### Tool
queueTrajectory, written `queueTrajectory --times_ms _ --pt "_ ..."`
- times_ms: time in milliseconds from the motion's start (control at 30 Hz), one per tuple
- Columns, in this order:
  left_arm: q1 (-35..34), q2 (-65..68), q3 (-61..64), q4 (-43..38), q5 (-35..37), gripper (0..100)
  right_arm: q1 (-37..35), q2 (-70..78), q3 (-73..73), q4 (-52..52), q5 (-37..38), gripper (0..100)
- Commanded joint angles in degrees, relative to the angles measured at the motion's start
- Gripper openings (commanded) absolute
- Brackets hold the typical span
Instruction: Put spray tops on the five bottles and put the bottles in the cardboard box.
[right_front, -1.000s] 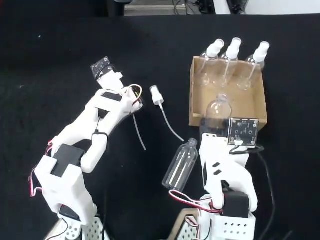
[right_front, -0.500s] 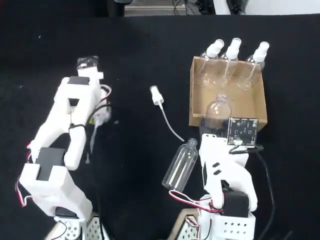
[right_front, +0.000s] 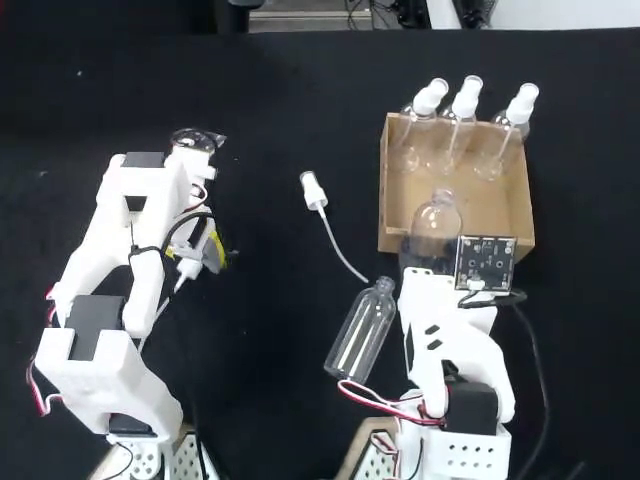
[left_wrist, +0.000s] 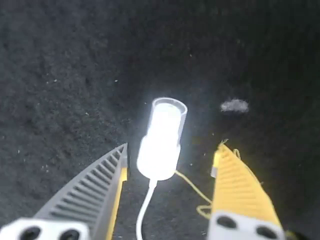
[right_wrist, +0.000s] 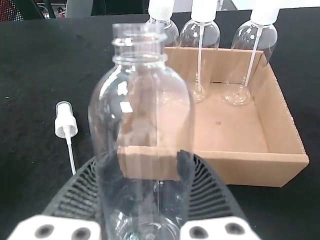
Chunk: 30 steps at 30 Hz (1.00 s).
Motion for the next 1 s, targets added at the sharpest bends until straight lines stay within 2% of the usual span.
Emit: queueTrajectory --times_ms 0,267,467,633,700,800,967 --pt "-0.5 1.5 -2.3 0.1 -5.6 25 1.1 -4.4 -0.5 -0.1 0.0 1.5" --pt "-0.8 12.0 -8.7 0.6 -5.9 23 1.1 -4.4 -0.4 -0.1 0.0 1.5" --pt "-0.4 15.8 -14.3 8.1 -5.9 22 1.1 -4.4 -0.4 -0.1 0.0 1.5" --pt "-0.7 15.7 -19.8 16.0 -5.8 2 1.1 -4.4 -0.4 -0.1 0.0 1.5" --pt "-0.7 15.7 -21.5 18.5 -5.8 6 1.1 -4.4 -0.4 -0.1 0.0 1.5" --pt "-0.6 15.7 -24.1 21.6 -5.7 3 1.1 -4.4 -0.4 -0.1 0.0 1.4" --pt "-0.3 13.2 -26.7 25.6 -1.6 3 1.1 -4.4 -0.4 0.2 -0.1 1.2"
